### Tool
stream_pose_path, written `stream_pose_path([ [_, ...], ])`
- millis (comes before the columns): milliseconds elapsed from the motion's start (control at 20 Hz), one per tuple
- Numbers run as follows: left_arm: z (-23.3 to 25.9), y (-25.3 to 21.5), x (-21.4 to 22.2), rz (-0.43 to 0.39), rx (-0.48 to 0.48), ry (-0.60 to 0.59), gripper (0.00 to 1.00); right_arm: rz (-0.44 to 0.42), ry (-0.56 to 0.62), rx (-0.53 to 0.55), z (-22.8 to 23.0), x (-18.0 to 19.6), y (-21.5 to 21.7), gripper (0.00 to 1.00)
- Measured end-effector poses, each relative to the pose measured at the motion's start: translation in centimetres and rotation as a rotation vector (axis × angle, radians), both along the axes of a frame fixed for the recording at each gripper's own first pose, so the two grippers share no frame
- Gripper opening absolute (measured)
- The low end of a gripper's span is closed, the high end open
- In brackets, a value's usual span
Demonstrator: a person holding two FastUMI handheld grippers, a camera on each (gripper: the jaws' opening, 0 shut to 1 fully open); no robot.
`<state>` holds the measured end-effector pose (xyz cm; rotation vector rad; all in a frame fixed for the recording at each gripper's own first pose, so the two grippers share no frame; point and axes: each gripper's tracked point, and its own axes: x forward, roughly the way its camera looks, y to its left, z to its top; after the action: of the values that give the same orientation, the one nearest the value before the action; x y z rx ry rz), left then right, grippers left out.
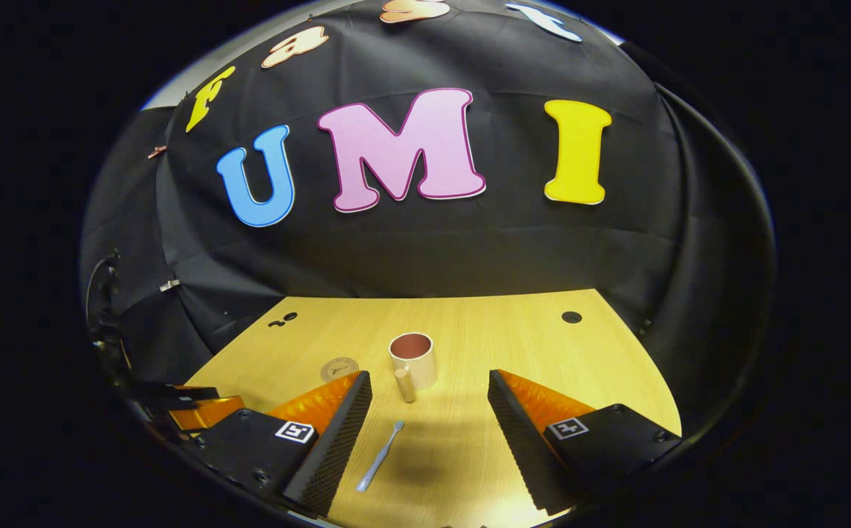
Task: Put the toothbrush and toothpaste on the desktop into the cup, then pick up the cup and place it on the coaster on the desktop.
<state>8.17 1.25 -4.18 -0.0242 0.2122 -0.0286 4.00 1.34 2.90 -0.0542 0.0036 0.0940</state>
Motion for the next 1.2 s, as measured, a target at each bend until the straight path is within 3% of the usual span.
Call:
stream_pose_path([
  [450, -9.3, 1.3, 6.2, 0.098, 0.093, 0.28, 0.98, 0.051, 0.088, 0.014, -2.4, 3.3, -1.2, 0.99],
  [800, -12.2, 1.6, 8.6, 0.13, 0.104, 0.382, 0.93, 0.089, 0.128, 0.028, -3.7, 5.0, -2.1, 0.98],
  [1050, -12.6, 1.9, 8.8, 0.095, 0.145, 0.421, 0.84, 0.084, 0.153, 0.033, -5.1, 4.7, -1.8, 0.98],
  [1200, -12.4, 2.1, 8.9, 0.039, 0.177, 0.434, 0.59, 0.068, 0.178, 0.035, -6.6, 4.2, -1.1, 0.98],
])
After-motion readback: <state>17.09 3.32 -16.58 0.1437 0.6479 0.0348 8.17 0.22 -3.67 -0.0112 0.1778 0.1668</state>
